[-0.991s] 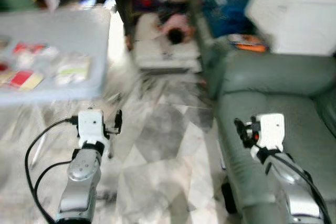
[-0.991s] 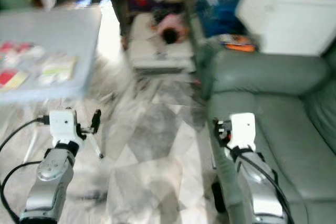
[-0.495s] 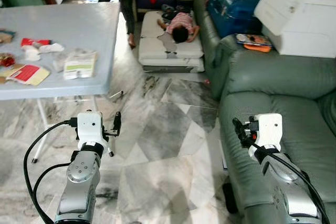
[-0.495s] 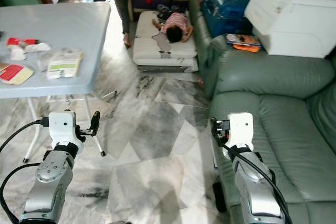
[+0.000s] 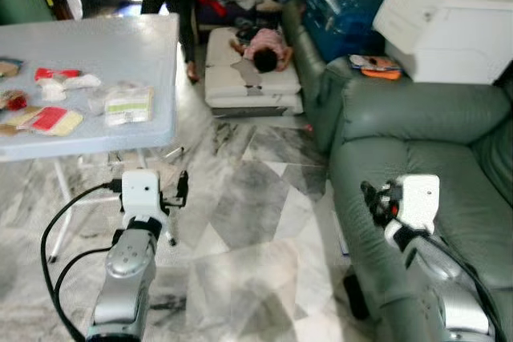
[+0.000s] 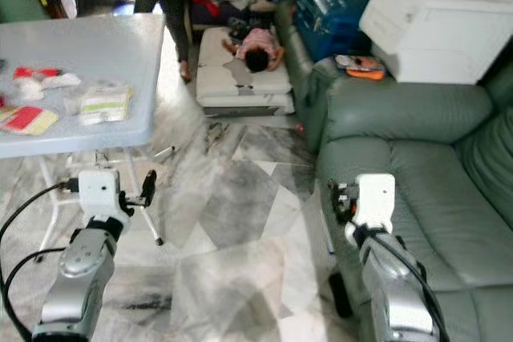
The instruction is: Picking trash to rubbish bin
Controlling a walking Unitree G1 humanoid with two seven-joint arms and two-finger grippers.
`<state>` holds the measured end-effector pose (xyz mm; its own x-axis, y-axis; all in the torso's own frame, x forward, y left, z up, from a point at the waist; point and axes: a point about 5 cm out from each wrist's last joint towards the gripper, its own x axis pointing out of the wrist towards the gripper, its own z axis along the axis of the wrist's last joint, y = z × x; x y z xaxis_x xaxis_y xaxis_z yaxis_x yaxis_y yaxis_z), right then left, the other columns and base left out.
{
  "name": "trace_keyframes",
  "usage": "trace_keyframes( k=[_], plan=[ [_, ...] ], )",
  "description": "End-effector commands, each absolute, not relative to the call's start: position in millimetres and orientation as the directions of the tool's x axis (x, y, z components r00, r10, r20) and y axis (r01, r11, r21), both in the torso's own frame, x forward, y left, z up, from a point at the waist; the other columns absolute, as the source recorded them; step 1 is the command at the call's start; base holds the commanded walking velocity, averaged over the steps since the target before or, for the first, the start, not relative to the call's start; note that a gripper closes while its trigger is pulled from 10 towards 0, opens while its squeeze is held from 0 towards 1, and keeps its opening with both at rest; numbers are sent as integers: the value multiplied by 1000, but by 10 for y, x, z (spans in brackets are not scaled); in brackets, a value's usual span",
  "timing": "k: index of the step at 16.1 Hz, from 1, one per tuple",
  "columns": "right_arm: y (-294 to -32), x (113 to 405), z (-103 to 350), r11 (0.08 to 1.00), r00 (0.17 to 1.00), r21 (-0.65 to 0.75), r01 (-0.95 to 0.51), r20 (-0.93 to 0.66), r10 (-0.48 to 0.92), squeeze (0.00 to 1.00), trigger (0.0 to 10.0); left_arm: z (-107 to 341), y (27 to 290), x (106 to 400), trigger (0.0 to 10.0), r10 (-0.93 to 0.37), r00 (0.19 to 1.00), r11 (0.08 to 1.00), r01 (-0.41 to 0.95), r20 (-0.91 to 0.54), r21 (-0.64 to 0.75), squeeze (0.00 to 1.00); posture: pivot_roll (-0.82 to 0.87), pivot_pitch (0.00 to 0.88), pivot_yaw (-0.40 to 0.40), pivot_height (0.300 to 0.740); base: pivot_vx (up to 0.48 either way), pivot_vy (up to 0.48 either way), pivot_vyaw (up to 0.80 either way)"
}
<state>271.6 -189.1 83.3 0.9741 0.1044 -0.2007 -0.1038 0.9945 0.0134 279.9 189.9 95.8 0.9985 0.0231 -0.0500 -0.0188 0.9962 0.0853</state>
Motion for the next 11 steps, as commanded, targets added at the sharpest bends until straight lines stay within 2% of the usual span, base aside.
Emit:
trace_keyframes(
  k=[1, 2, 5, 7, 11],
  plan=[
    [-1745, 2749, 901, 984, 967, 8, -177, -182, 176, 0, 10000, 947, 1966, 2790, 10000, 47, 997, 995, -41, -62, 90, 0, -20, 48, -51, 740, 0, 480, 0],
    [-1746, 2747, 908, 982, 967, 59, -179, -171, 187, 0, 10000, 950, 1964, 2795, 10000, 47, 997, 995, -41, -62, 89, 0, -18, 48, -52, 740, 0, 480, 0],
    [-1848, 2780, 935, 994, 982, -40, -106, -159, 98, 0, 10000, 953, 1970, 2803, 10000, 55, 996, 995, -49, -63, 89, 0, -19, 51, -51, 740, 0, 480, 0],
    [-1850, 2791, 936, 995, 984, 16, -94, -151, 96, 0, 10000, 953, 1970, 2804, 10000, 60, 996, 995, -54, -63, 89, 0, -20, 52, -50, 740, 0, 480, 0],
    [-1818, 2798, 954, 994, 982, -25, -107, -157, 102, 0, 10000, 952, 1957, 2813, 10000, 76, 995, 994, -71, -60, 77, 0, -24, 53, -51, 740, 0, 480, 0]
  ],
)
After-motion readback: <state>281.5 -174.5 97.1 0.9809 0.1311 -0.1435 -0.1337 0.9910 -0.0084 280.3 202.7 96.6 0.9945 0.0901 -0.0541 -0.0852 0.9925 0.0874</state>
